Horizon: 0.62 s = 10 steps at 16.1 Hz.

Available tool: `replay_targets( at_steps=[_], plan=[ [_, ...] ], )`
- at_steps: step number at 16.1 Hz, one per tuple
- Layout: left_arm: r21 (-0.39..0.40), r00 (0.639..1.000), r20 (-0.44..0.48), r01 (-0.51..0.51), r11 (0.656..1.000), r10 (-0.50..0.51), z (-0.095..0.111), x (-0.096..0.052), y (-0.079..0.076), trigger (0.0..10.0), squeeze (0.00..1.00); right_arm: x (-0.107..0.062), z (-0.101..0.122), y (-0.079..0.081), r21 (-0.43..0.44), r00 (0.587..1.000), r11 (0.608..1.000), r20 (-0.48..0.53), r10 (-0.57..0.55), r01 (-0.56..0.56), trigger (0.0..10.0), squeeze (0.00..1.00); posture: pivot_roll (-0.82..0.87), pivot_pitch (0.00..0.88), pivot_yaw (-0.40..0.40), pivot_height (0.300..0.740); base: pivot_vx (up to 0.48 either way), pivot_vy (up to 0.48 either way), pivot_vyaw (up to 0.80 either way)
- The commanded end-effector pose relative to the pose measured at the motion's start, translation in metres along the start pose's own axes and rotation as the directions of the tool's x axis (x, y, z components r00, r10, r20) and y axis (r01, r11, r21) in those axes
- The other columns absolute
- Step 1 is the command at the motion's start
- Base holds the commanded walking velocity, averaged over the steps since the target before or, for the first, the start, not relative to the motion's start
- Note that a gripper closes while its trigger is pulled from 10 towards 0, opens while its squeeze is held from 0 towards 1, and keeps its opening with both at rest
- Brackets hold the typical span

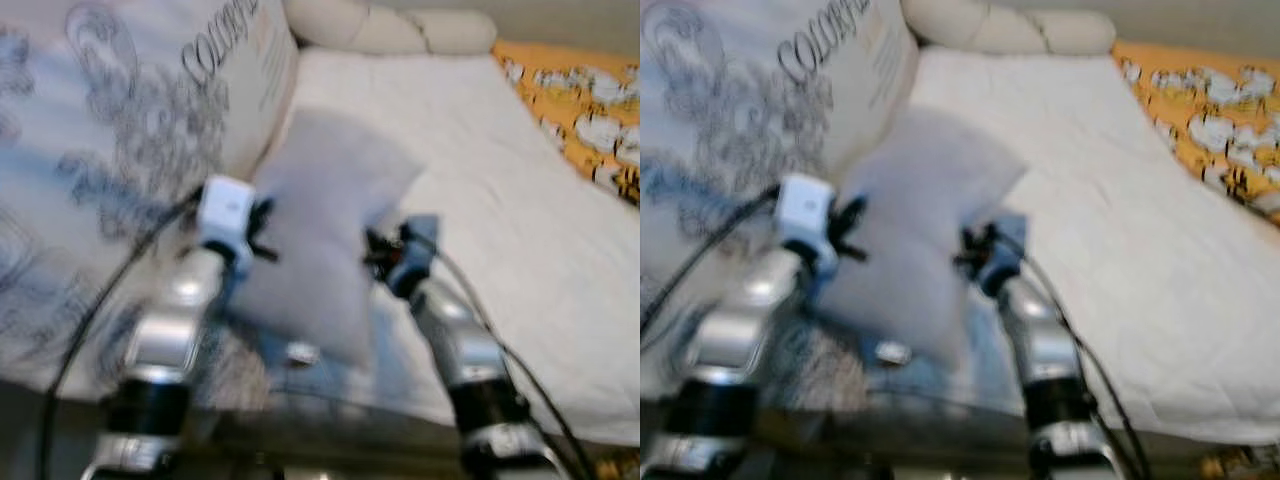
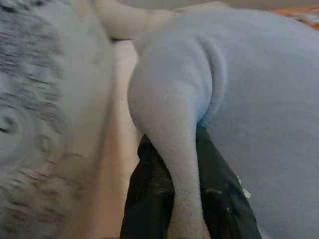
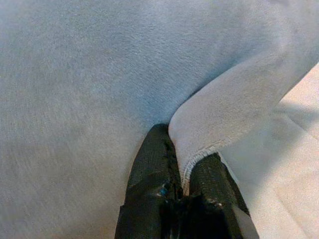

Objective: Clean up the room

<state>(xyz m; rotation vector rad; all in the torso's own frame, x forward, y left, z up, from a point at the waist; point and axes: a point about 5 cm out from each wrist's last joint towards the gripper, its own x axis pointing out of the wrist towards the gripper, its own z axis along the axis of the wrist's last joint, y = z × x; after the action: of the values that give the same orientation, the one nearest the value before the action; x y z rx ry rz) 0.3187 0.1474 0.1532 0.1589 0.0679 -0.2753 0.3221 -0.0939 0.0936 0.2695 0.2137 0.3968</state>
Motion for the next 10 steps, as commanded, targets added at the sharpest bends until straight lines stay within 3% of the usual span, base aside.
replay_targets(
  at_steps=[1, 5, 9, 10],
  plan=[
    [0.013, 0.999, 0.039, 0.019, 1.0, -0.019, 0.01, 0.003, -0.008, 10.0, 0.0, -0.002, 0.006, -0.009, -0.013, 1.0, 1.0, 0.012, -0.017, 0.017, 10.0, 0.0, 0.11, 0.0, -0.003, 0.74, 0.304, 0.0, 0.0],
    [0.019, 0.999, 0.035, 0.032, 0.999, -0.032, 0.01, 0.005, -0.009, 10.0, 0.0, -0.003, 0.004, -0.011, 0.01, 0.999, 0.999, 0.011, -0.031, 0.031, 10.0, 0.0, 0.1, 0.0, 0.006, 0.74, 0.297, 0.0, 0.0],
    [0.065, 0.998, 0.015, 0.059, 0.996, -0.06, 0.006, 0.008, -0.015, 10.0, 0.0, -0.004, -0.001, -0.016, 0.033, 0.999, 0.998, -0.008, -0.054, 0.054, 10.0, 0.0, 0.1, 0.0, 0.004, 0.74, 0.0, 0.0, 0.0],
    [0.072, 0.997, 0.02, 0.069, 0.995, -0.071, 0.007, 0.01, -0.015, 10.0, 0.0, -0.004, -0.003, -0.021, 0.028, 0.996, 0.996, -0.018, -0.09, 0.09, 10.0, 1.0, 0.11, 0.0, 0.003, 0.74, 0.0, 0.0, 0.0]
  ],
)
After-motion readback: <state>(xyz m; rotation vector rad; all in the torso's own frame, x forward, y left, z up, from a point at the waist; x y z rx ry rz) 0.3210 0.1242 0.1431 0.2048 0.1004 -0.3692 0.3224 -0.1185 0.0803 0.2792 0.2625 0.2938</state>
